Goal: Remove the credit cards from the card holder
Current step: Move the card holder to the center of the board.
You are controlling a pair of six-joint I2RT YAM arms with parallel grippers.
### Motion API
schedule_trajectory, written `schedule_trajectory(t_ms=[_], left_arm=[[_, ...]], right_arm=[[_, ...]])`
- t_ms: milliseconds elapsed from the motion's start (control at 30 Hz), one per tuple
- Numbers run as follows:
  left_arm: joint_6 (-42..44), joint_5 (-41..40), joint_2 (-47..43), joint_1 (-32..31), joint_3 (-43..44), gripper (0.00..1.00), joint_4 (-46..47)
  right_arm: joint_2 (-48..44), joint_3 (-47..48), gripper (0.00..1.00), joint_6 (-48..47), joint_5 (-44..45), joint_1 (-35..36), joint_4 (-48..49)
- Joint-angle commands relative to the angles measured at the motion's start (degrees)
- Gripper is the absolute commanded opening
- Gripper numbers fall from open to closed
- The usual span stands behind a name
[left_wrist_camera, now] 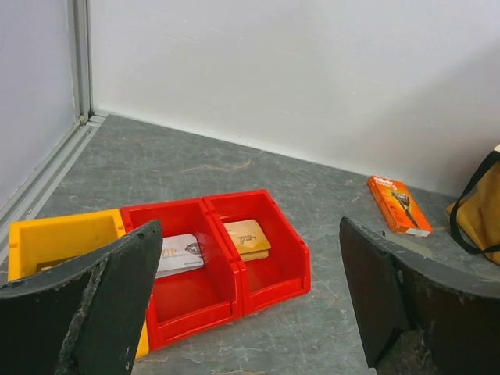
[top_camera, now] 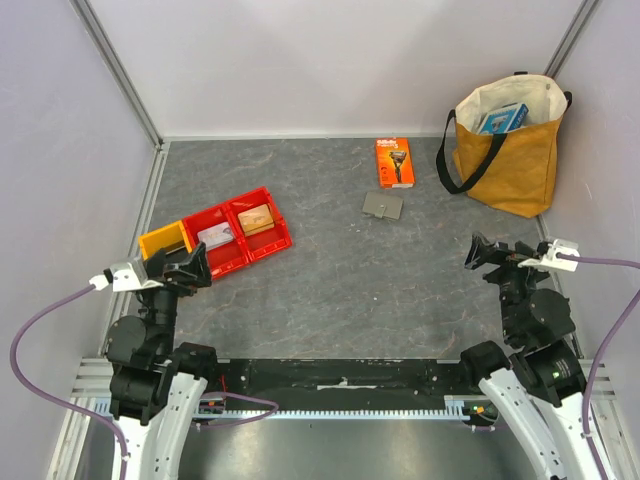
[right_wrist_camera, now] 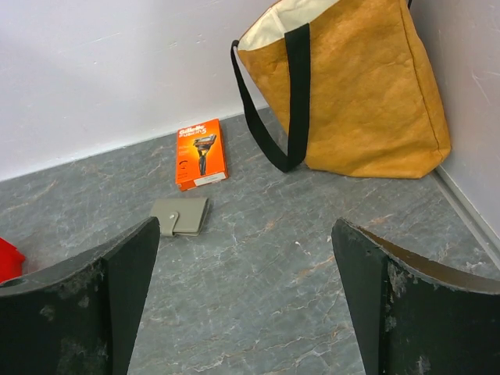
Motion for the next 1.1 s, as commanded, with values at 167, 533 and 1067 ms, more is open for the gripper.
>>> schedule_trajectory(t_ms=[167, 533, 1067], left_arm=[[-5.6, -2.3, -1.4, 0.0, 1.3, 0.99, -2.4], [-11.2, 1.5, -1.5, 0.0, 0.5, 0.99, -9.0], [-11.5, 0.7, -3.7, -0.1, 0.1, 0.99, -9.1]], right_arm=[[8.6, 4.0, 0.98, 1.8, -9.9, 0.4, -0.9], [36.5, 4.2, 0.98, 17.6, -21.2, 0.4, 4.5], [82.7, 12.4, 0.81, 38.2, -18.0, -4.9, 35.4]])
